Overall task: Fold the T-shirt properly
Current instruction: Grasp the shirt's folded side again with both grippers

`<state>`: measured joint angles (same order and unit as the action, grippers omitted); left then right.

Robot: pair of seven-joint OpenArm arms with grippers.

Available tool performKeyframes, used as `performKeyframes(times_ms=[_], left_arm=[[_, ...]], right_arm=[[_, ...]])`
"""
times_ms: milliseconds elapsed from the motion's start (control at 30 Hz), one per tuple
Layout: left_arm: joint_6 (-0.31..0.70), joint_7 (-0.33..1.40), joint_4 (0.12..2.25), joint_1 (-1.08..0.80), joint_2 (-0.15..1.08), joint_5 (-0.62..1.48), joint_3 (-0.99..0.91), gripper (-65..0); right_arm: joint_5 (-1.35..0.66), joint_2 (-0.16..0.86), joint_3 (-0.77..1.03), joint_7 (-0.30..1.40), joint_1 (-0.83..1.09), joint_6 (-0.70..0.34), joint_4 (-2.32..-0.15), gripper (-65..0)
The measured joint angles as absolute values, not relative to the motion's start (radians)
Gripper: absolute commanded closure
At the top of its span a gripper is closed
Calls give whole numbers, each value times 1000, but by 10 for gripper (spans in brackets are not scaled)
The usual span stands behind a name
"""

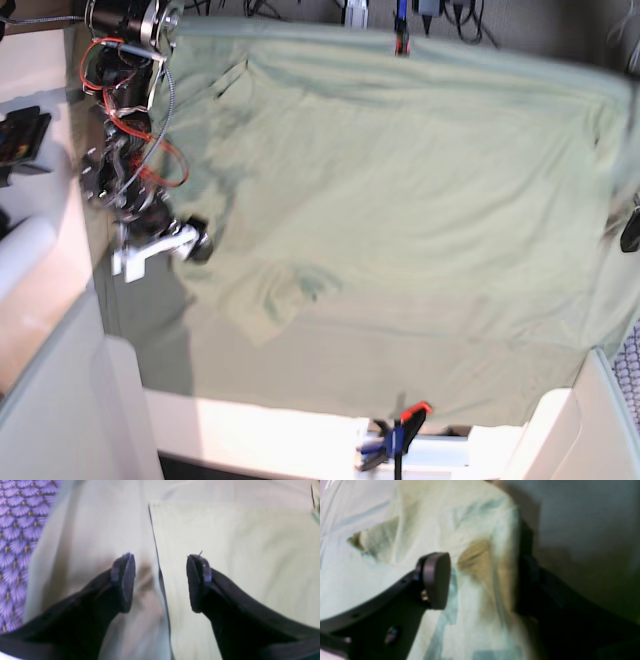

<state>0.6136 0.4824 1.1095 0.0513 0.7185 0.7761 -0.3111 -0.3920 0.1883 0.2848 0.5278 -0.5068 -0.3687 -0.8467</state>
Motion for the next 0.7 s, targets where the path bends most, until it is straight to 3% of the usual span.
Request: performKeyframes(times_ms=[333, 700], left_arm=[[533, 356, 562, 432, 678, 682, -88, -360], [539, 351, 522, 475, 581, 693, -44, -360]], right_arm=[[-410, 191, 285, 494, -466, -377, -854, -390], [-411, 197, 285, 494, -463, -375, -855, -390]])
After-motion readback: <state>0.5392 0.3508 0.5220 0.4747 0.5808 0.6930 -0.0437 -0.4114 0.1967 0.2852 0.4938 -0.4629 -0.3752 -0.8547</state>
